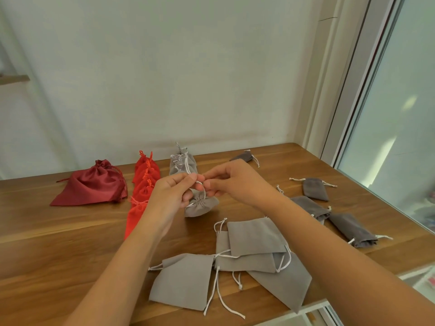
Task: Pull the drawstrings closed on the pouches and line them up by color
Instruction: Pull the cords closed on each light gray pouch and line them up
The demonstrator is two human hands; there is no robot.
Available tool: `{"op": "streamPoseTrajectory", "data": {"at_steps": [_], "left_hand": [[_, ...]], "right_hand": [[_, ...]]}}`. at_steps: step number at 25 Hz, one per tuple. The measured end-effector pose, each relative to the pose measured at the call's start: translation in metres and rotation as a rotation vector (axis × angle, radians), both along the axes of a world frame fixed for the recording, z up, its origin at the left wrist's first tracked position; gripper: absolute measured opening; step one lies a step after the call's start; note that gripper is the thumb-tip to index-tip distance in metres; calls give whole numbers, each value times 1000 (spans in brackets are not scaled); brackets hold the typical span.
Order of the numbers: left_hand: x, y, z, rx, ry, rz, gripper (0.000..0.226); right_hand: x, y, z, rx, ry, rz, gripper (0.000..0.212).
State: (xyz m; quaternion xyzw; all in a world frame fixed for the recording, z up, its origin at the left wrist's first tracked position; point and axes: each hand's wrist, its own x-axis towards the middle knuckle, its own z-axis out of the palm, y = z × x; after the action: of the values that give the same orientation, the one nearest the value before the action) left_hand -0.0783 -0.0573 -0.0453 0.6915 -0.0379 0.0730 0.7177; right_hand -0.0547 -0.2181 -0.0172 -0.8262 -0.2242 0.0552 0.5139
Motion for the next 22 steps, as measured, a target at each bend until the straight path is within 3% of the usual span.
{"op": "streamPoseTrajectory", "data": {"at_steps": [6, 9, 12, 17, 20, 22], "left_hand": [[-3, -6, -2, 81, -31, -50, 22], [-3, -6, -3, 47, 80, -59, 24], [-3, -7, -1, -195, 256, -181, 20], [0, -1, 4, -504, 274, -205, 11], [-2, 4, 5, -458, 229, -284, 38], [-2, 4, 4, -329, 180, -258, 19]], "right_hand": [[1, -16, 12, -192, -81, -35, 6], [-1, -21, 21, -199, -95, -61, 5], [-5, -24, 24, -167, -104, 13, 7], [-9, -24, 21, -154, -234, 150, 2], [-7, -27, 21, -178, -271, 194, 9], [-7, -31, 22, -185, -237, 225, 15]]}}
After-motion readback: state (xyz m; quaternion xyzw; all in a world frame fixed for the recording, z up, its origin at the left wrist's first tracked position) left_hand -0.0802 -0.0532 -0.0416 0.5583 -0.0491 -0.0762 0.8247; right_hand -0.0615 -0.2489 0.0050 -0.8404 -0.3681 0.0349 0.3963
